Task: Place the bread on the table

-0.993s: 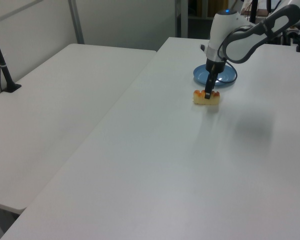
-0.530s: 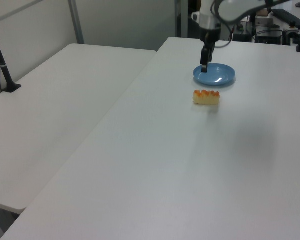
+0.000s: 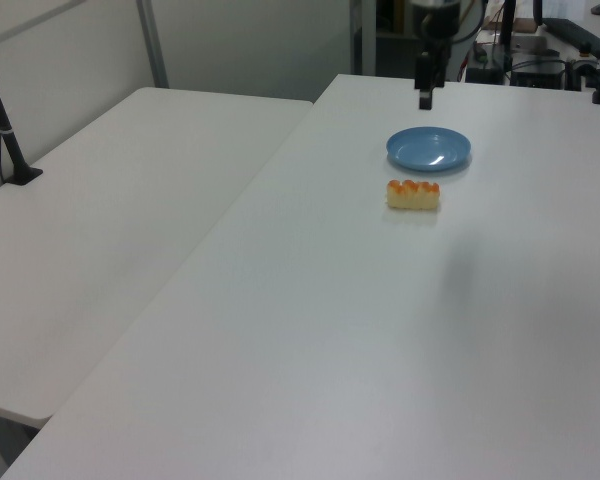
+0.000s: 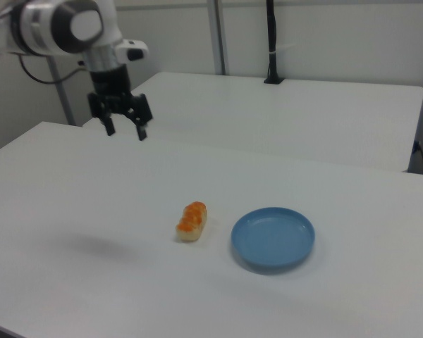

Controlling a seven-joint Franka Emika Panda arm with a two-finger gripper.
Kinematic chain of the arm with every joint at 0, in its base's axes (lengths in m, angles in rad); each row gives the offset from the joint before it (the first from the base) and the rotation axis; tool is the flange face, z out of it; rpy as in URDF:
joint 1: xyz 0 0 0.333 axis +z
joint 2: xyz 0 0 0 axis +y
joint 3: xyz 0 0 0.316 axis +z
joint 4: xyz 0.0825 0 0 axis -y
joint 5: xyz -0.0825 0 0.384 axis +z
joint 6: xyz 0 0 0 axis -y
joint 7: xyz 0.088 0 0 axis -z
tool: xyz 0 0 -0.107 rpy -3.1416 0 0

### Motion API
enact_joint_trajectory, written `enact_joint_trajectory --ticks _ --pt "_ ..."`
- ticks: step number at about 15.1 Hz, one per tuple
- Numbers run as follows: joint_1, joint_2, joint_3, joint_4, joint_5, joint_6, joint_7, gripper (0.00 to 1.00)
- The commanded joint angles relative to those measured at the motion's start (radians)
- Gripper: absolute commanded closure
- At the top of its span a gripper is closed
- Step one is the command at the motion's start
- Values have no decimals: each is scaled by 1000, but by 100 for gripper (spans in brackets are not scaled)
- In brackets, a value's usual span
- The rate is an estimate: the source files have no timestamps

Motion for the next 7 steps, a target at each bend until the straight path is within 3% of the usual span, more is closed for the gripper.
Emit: enact_joint_trajectory --ticks 1,7 --pt "54 -85 -55 -25 3 -79 23 0" --pt "36 -98 -60 -24 5 -84 23 0"
